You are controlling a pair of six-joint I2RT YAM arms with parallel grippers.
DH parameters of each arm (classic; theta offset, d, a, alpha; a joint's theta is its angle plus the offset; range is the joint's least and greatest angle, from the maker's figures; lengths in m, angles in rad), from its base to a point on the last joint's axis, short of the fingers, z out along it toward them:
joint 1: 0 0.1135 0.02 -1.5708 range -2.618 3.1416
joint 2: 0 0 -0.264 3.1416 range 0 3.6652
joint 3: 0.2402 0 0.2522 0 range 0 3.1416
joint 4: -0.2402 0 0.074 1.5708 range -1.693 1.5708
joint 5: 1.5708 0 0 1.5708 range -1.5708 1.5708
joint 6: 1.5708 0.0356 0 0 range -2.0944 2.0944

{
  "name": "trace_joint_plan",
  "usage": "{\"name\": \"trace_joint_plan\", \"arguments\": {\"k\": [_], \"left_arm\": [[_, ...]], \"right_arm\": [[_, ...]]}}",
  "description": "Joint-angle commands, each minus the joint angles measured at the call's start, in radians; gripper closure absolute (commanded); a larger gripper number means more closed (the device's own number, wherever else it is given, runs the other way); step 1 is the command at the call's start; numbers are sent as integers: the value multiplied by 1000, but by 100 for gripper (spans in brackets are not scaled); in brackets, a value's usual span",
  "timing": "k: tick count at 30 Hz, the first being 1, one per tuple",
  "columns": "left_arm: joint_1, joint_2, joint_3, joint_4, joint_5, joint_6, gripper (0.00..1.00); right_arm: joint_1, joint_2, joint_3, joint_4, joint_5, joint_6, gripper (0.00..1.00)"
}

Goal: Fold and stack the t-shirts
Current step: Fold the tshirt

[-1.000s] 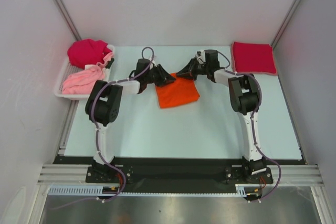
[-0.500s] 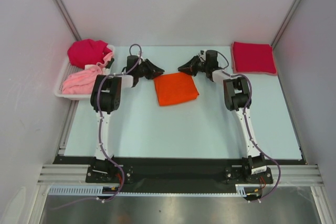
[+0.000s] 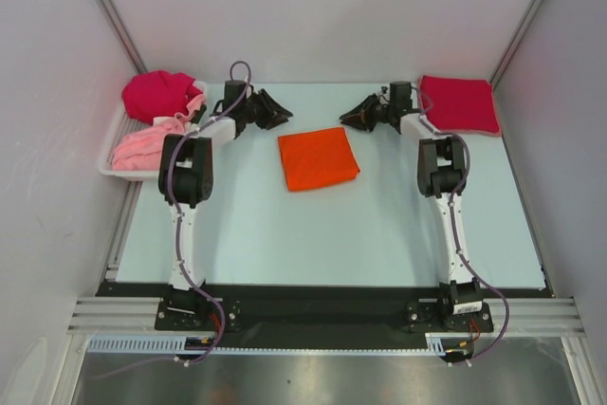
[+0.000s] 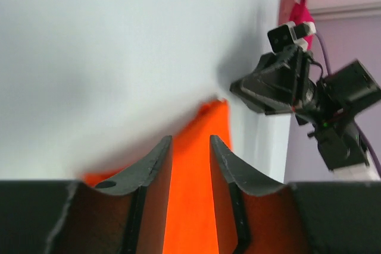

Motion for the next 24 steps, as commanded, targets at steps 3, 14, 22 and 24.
{"name": "trace_joint_plan", "arguments": {"k": [3,14,22,24], "left_arm": [[-37,-352,-155,-42,0,89,62],[-198,-523,-665,174,86,-3,66],[-174,-385,-690,152,109,112,69],[-151,-400,-670,113,112,129,68]], "right_arm": [[-50,-297,-107,-242,-28,-223,71],[65,-699,-891,120,-143,-210,71],[42,-592,-945,156,-141,-236,75],[15,-586,-924,115,-141,-257,76]]}}
